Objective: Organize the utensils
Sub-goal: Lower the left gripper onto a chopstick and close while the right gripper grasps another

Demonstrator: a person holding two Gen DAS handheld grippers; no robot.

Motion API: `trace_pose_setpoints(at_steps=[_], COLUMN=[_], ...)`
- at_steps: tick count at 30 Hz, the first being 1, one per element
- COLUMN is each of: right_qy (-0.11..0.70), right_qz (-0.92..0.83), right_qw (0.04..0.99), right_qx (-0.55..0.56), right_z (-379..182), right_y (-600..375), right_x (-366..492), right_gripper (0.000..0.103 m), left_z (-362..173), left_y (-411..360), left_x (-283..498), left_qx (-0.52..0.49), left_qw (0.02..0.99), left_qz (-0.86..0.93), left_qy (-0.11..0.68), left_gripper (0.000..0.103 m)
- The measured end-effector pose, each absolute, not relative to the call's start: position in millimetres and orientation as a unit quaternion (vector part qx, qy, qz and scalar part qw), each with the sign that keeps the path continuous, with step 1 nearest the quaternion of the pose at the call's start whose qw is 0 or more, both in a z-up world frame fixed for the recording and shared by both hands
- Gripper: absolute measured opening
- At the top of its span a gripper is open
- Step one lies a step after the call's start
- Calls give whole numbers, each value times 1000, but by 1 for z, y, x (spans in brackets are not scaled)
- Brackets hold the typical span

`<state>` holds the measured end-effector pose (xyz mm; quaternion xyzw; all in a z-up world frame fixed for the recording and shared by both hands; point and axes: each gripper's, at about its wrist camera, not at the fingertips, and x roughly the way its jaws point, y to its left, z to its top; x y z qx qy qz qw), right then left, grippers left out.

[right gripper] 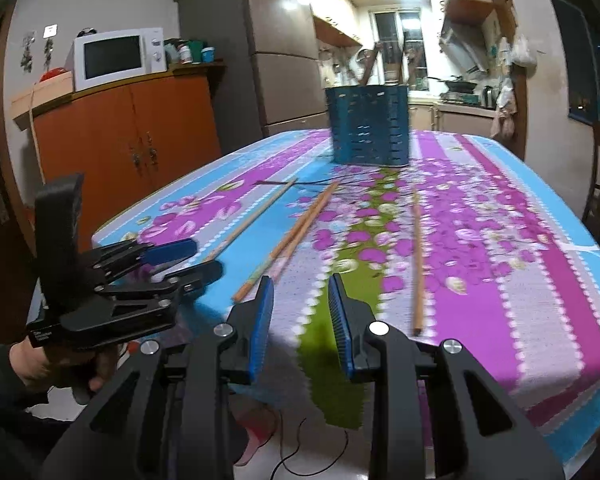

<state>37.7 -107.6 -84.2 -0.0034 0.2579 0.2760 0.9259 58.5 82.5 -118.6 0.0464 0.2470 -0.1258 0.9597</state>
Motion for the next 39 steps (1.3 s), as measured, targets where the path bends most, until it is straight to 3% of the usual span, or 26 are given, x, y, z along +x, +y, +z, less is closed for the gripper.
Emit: trace_pose_setpoints(at_steps=[6, 14, 16, 18, 21, 39], right_qy=[264, 271, 270, 272, 273, 239], right_qz=[289, 282, 276, 271, 261, 245], right_qw=[920, 920, 922, 923, 926, 940], right_qx=[-4, -17, -24, -20, -12, -11], right_z=[-95, -103, -103, -103, -103, -109], right_y=[-88, -78, -77, -80, -87, -78], right_x=[42, 48, 48, 50, 52, 57], right_gripper=[27, 17, 12, 7, 6, 7], left_z=[-120, -120, -120, -119, -118, -130], left_y=[84, 85, 85, 86, 91, 85], left_x=[60, 59, 59, 60, 61, 49], left_qx=[44, 45, 46, 44, 38, 54], left_qw=[960, 960, 961, 961, 962, 977], left_qz=[-126, -126, -124, -120, -114, -86], left_qy=[246, 245, 244, 243, 244, 189], left_gripper=[49, 48, 42, 28, 17, 18])
